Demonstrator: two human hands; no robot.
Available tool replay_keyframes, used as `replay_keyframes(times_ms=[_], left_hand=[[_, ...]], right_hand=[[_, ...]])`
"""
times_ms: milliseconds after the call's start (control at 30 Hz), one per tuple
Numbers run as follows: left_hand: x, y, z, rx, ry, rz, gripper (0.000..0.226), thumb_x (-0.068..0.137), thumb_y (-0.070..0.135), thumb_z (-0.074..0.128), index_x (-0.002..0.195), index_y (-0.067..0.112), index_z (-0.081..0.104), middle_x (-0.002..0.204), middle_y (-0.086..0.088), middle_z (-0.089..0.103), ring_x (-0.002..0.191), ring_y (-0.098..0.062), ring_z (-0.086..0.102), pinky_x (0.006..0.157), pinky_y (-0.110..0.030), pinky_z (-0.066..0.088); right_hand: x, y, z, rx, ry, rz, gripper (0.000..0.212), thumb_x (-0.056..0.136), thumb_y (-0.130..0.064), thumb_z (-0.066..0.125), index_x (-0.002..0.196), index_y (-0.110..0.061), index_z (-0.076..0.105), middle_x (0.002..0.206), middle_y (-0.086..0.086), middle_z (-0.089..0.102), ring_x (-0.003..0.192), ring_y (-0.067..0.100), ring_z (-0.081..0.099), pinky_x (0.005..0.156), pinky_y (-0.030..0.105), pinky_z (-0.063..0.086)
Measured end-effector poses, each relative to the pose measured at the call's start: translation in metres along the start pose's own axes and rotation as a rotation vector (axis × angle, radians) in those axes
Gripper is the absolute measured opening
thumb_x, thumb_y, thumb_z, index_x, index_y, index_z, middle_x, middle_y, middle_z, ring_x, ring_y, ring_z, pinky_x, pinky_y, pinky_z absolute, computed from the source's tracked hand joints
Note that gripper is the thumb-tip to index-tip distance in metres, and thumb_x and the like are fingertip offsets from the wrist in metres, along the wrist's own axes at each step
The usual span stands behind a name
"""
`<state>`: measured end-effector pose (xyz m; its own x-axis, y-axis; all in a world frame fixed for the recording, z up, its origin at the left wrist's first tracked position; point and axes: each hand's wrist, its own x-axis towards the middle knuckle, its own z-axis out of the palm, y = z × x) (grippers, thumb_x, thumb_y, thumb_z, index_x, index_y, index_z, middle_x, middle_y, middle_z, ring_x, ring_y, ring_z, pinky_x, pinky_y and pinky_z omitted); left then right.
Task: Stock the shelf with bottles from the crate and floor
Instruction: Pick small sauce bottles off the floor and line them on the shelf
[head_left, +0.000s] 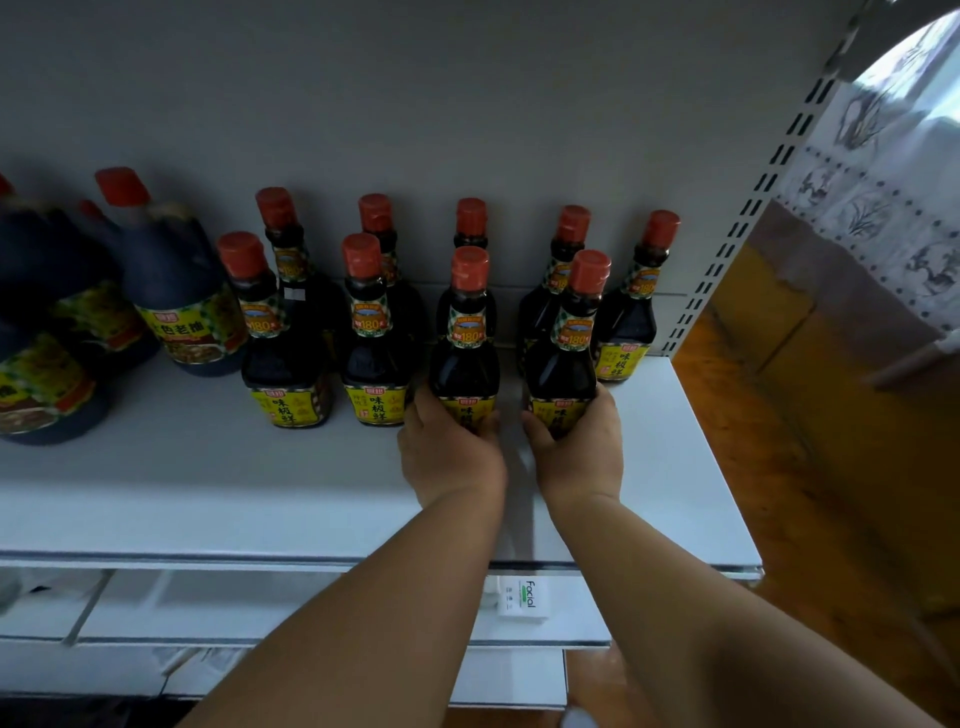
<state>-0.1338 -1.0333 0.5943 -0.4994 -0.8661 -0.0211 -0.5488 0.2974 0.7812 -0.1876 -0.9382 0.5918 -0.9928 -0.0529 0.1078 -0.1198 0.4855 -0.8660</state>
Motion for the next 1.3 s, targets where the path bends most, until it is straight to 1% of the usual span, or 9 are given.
replay_keyframes(times_ms=[100, 200, 300, 500, 733, 867, 967, 1167, 1300], left_hand=[[0.0024, 0.0015, 0.0021, 0.04, 0.006, -0.01, 0.088, 0.082, 0.046, 0.071, 0.151, 0.017, 0.025, 0.151, -0.005, 0.038, 0.134, -0.031, 0.037, 0.104, -0.044, 0.037], [0.0027, 0.0014, 0.0036, 0.044, 0.01, -0.017, 0.088, 0.081, 0.047, 0.071, 0.151, 0.019, 0.025, 0.15, -0.004, 0.039, 0.133, -0.031, 0.037, 0.104, -0.044, 0.037], [0.002, 0.0015, 0.0037, 0.042, 0.027, -0.018, 0.09, 0.08, 0.048, 0.072, 0.151, 0.021, 0.024, 0.15, -0.003, 0.04, 0.133, -0.029, 0.038, 0.104, -0.043, 0.038], [0.0019, 0.0004, 0.0033, 0.017, 0.023, -0.027, 0.091, 0.078, 0.047, 0.075, 0.149, 0.018, 0.027, 0.148, -0.005, 0.042, 0.134, -0.029, 0.038, 0.105, -0.044, 0.039], [0.0015, 0.0018, 0.0022, 0.058, 0.008, -0.018, 0.082, 0.081, 0.046, 0.071, 0.145, 0.013, 0.032, 0.146, -0.007, 0.043, 0.133, -0.03, 0.037, 0.103, -0.043, 0.037], [0.0012, 0.0018, 0.0026, 0.065, 0.017, -0.013, 0.08, 0.082, 0.045, 0.071, 0.144, 0.013, 0.033, 0.144, -0.007, 0.044, 0.132, -0.03, 0.038, 0.103, -0.042, 0.037], [0.0011, 0.0012, 0.0033, 0.062, 0.024, -0.016, 0.079, 0.081, 0.046, 0.071, 0.143, 0.013, 0.034, 0.144, -0.007, 0.045, 0.132, -0.03, 0.038, 0.102, -0.042, 0.037], [0.0016, 0.0007, 0.0034, 0.051, 0.018, -0.014, 0.076, 0.081, 0.047, 0.071, 0.14, 0.012, 0.037, 0.142, -0.007, 0.047, 0.13, -0.03, 0.039, 0.101, -0.043, 0.038], [0.0018, 0.0012, 0.0021, 0.073, 0.004, -0.008, 0.078, 0.082, 0.046, 0.07, 0.142, 0.012, 0.035, 0.143, -0.007, 0.046, 0.13, -0.03, 0.039, 0.101, -0.043, 0.038]], right_hand=[[0.0011, 0.0027, 0.0008, -0.025, 0.006, -0.01, 0.061, 0.075, -0.03, 0.082, 0.125, -0.019, 0.05, 0.116, 0.0, 0.057, 0.113, 0.021, 0.055, 0.096, 0.033, 0.046], [0.0032, 0.0044, 0.0012, -0.031, 0.005, -0.014, 0.059, 0.075, -0.031, 0.082, 0.122, -0.018, 0.051, 0.115, 0.001, 0.057, 0.11, 0.021, 0.055, 0.093, 0.032, 0.046], [0.0056, 0.0045, 0.0017, -0.029, 0.003, -0.01, 0.059, 0.073, -0.032, 0.084, 0.12, -0.017, 0.05, 0.113, 0.001, 0.056, 0.109, 0.022, 0.055, 0.093, 0.034, 0.047], [0.0061, 0.0062, 0.0025, -0.015, -0.005, 0.009, 0.06, 0.073, -0.033, 0.084, 0.12, -0.018, 0.049, 0.113, 0.0, 0.057, 0.108, 0.021, 0.055, 0.092, 0.034, 0.048], [0.0061, 0.006, 0.0024, -0.025, -0.008, -0.001, 0.059, 0.074, -0.032, 0.083, 0.121, -0.017, 0.05, 0.114, 0.0, 0.055, 0.109, 0.021, 0.054, 0.092, 0.031, 0.046], [0.0067, 0.0082, 0.0042, -0.03, 0.004, -0.002, 0.06, 0.073, -0.033, 0.084, 0.119, -0.018, 0.049, 0.114, 0.002, 0.056, 0.109, 0.022, 0.055, 0.096, 0.04, 0.048], [0.007, 0.0088, 0.0059, -0.034, 0.006, 0.002, 0.061, 0.072, -0.035, 0.084, 0.119, -0.019, 0.049, 0.114, 0.001, 0.057, 0.109, 0.023, 0.056, 0.096, 0.042, 0.049], [0.0055, 0.0066, 0.0023, -0.034, -0.008, 0.012, 0.058, 0.074, -0.032, 0.083, 0.119, -0.019, 0.048, 0.113, 0.0, 0.057, 0.108, 0.021, 0.056, 0.093, 0.037, 0.049], [0.005, 0.0037, 0.0013, -0.043, -0.018, 0.022, 0.057, 0.075, -0.033, 0.082, 0.119, -0.019, 0.048, 0.114, 0.0, 0.056, 0.108, 0.021, 0.056, 0.093, 0.036, 0.048]])
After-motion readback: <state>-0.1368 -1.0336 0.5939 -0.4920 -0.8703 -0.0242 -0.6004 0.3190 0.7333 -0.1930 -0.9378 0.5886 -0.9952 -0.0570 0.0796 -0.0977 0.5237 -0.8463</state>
